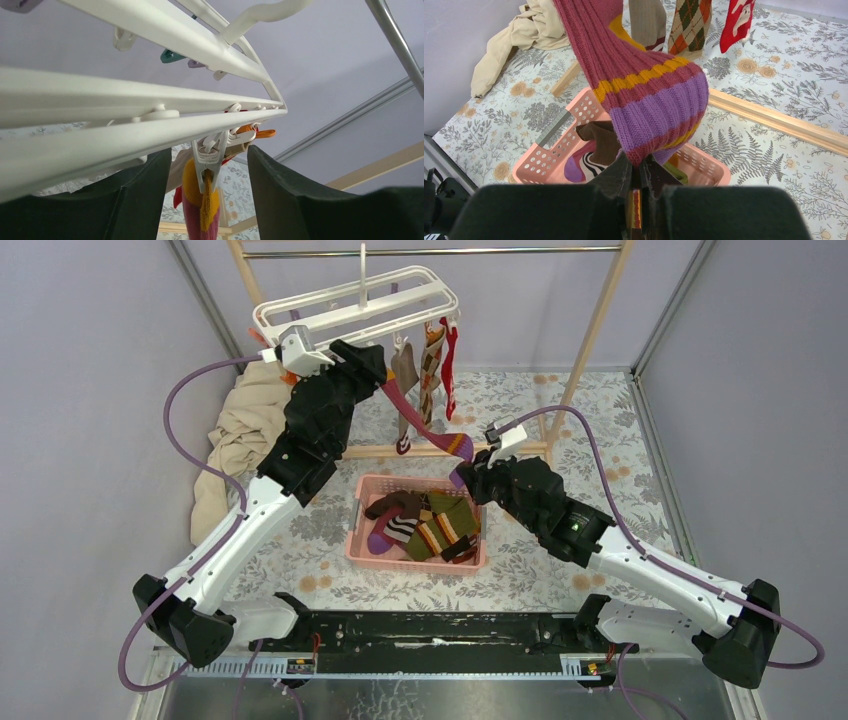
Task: Remove the socks clipped to the hanger
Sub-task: Remove the sock from the hanger, then place the sock in the bin.
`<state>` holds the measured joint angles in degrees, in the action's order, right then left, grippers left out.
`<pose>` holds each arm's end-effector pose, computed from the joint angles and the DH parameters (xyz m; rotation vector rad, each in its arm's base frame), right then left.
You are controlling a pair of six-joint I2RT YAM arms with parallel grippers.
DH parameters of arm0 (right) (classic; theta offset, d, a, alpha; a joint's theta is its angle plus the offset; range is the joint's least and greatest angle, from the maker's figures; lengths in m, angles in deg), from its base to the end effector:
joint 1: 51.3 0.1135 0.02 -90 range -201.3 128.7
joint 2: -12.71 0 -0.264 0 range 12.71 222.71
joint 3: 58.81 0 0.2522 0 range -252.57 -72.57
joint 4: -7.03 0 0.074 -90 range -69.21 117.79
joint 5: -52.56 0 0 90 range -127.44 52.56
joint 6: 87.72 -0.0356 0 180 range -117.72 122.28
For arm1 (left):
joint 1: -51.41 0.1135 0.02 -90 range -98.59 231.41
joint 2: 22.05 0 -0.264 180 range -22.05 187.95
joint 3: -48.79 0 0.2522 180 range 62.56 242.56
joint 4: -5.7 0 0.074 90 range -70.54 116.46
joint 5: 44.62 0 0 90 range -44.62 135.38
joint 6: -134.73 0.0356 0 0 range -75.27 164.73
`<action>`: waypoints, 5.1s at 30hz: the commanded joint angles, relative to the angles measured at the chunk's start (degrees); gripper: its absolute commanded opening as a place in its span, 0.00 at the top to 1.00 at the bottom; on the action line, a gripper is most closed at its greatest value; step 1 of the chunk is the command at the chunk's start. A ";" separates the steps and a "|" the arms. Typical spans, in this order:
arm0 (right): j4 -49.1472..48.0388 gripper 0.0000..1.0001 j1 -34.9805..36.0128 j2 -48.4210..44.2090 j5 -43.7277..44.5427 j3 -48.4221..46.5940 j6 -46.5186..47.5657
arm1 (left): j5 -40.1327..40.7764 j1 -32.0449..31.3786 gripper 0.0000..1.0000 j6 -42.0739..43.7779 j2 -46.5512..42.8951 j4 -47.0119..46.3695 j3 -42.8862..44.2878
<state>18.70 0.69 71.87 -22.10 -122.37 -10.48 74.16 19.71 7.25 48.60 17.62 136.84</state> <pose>0.1574 0.1861 0.3458 -0.3852 1.6882 0.6152 0.2455 -0.1315 0.4481 -0.4852 1.4369 -0.6036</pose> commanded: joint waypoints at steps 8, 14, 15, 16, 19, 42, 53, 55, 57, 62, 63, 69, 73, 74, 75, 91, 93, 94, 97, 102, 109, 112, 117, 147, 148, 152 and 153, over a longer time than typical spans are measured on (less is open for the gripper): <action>-3.19 1.00 0.40 -0.01 -1.54 0.14 -0.67 | 2.62 0.41 0.34 -0.11 0.74 -5.88 -0.25; -2.92 1.00 0.40 0.13 -1.63 0.14 -0.46 | 2.69 0.41 0.35 -0.23 2.43 -6.42 1.11; -2.88 1.00 0.37 0.09 -1.75 0.14 -0.36 | 2.80 0.41 0.35 -0.23 2.61 -6.46 1.35; -2.84 1.00 0.39 0.08 -1.72 0.11 -0.35 | 2.86 0.41 0.36 -0.24 2.60 -6.56 1.44; -2.84 1.00 0.40 -0.01 -1.79 0.23 -0.30 | 3.04 0.44 0.41 -0.15 2.68 -6.57 1.73; -2.75 1.00 0.40 0.30 -2.66 1.61 -0.34 | 5.15 0.41 0.70 1.00 1.69 -7.22 1.28; 0.31 1.00 0.39 -5.53 -3.96 5.35 0.07 | 4.66 0.67 0.58 1.31 0.74 -7.16 0.56; 0.58 1.00 0.40 -6.12 -3.91 5.82 0.20 | 4.02 0.80 0.46 1.48 0.43 -8.14 0.05; 0.40 1.00 0.40 -5.89 -4.11 5.94 0.35 | 3.35 0.97 0.39 1.71 0.18 -9.06 -0.57; -0.37 1.00 0.37 -4.93 -5.34 5.94 0.24 | 1.75 1.40 0.42 1.62 0.83 -10.02 -0.82; -0.32 1.00 0.39 -4.97 -5.36 5.99 0.23 | 1.65 1.45 0.43 1.54 1.00 -10.02 -0.68; -0.34 1.00 0.42 -5.93 -5.59 6.69 0.36 | 0.91 1.61 0.58 0.96 2.24 -10.10 -0.30; -0.38 1.00 0.42 -5.90 -6.05 6.71 0.35 | 0.67 1.86 0.70 0.68 2.56 -10.06 0.00; -0.47 1.00 0.41 -5.89 -6.09 6.69 0.35 | 0.67 1.83 0.72 0.70 2.60 -10.02 0.16; -0.46 1.00 0.39 -5.89 -6.30 6.65 0.36 | 0.59 1.82 0.74 0.73 2.64 -9.95 0.36; 1.65 1.00 1.29 -0.74 -12.94 2.55 0.89 | -4.89 1.82 0.29 -1.88 -0.94 -6.52 -5.24; 1.03 1.00 1.67 1.34 -13.92 2.45 0.67 | -5.80 1.82 0.25 -2.79 -2.33 -6.50 -7.74; 0.71 1.00 1.84 2.56 -14.51 2.36 0.47 | -6.20 1.82 0.24 -3.20 -3.18 -6.48 -9.03; -1.08 1.00 2.50 6.52 -15.20 3.04 -0.74 | -7.60 1.82 0.23 -3.87 -5.33 -6.40 -12.28; -5.87 1.00 3.11 12.46 -18.57 5.98 -3.14 | -9.56 1.82 0.22 -4.26 -8.33 -5.44 -16.12; -9.24 0.99 4.05 20.14 -19.29 8.78 -4.99 | -10.71 1.73 0.22 -4.15 -10.42 -5.49 -21.03; -9.03 0.98 4.29 21.40 -18.75 9.31 -5.71 | -11.35 1.73 0.22 -4.10 -10.06 -5.63 -22.14; -7.23 0.68 5.05 19.60 -19.36 9.29 -5.71 | -12.16 1.73 0.22 -3.77 -8.87 -6.64 -23.30; 0.19 0.25 -1.93 -6.88 -15.18 9.45 -12.55 | -13.39 0.77 0.17 4.42 8.96 -8.04 -13.50; 0.00 0.25 -2.27 -6.94 -15.16 9.80 -12.46 | -13.33 0.58 0.17 4.49 9.66 -8.34 -13.26; -0.97 0.27 -3.65 -7.19 -17.70 11.16 -12.56 | -11.40 -0.63 0.17 5.22 12.62 -10.19 -12.45; -1.36 0.28 -3.95 -7.29 -18.07 11.60 -12.68 | -10.05 -1.11 0.18 5.53 13.75 -10.32 -11.90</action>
<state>21.02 -1.91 65.77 -37.38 -111.72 -22.10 61.18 19.95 10.38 59.82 12.13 122.02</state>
